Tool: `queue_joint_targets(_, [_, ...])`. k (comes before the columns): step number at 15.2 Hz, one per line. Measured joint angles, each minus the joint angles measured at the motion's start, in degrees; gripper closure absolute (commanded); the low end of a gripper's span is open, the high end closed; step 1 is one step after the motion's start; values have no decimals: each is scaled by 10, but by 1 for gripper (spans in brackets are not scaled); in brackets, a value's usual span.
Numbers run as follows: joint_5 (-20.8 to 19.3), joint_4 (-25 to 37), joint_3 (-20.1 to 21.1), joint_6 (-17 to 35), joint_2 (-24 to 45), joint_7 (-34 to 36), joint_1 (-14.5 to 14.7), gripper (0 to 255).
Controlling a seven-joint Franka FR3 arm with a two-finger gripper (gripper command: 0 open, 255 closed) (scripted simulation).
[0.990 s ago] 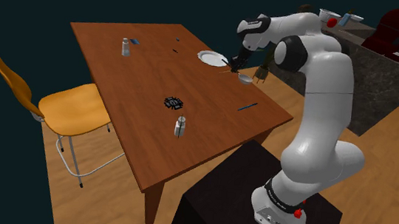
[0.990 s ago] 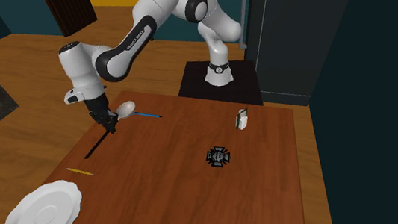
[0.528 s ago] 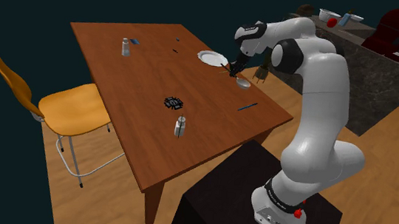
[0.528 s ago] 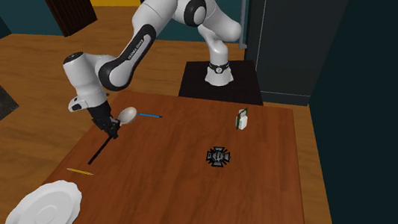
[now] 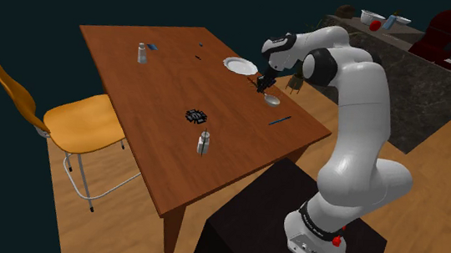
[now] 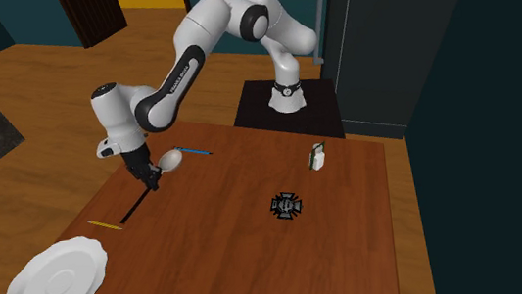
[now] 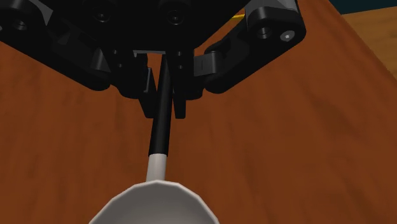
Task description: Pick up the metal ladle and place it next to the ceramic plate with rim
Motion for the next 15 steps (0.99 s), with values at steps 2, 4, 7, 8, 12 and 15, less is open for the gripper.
queue_joint_targets(2, [2, -2, 2, 9, 8, -3, -1, 255])
queue_joint_targets(4, [4, -3, 3, 16, 14, -5, -2, 255])
queue_joint_targets(7, [5, -4, 3, 19, 16, -6, -2, 255])
queue_joint_targets(8, [5, -4, 4, 19, 16, -6, -2, 255])
queue_joint_targets(12, [5, -4, 4, 20, 16, -6, -2, 0])
queue_joint_targets(15, [5, -4, 4, 20, 16, -6, -2, 0])
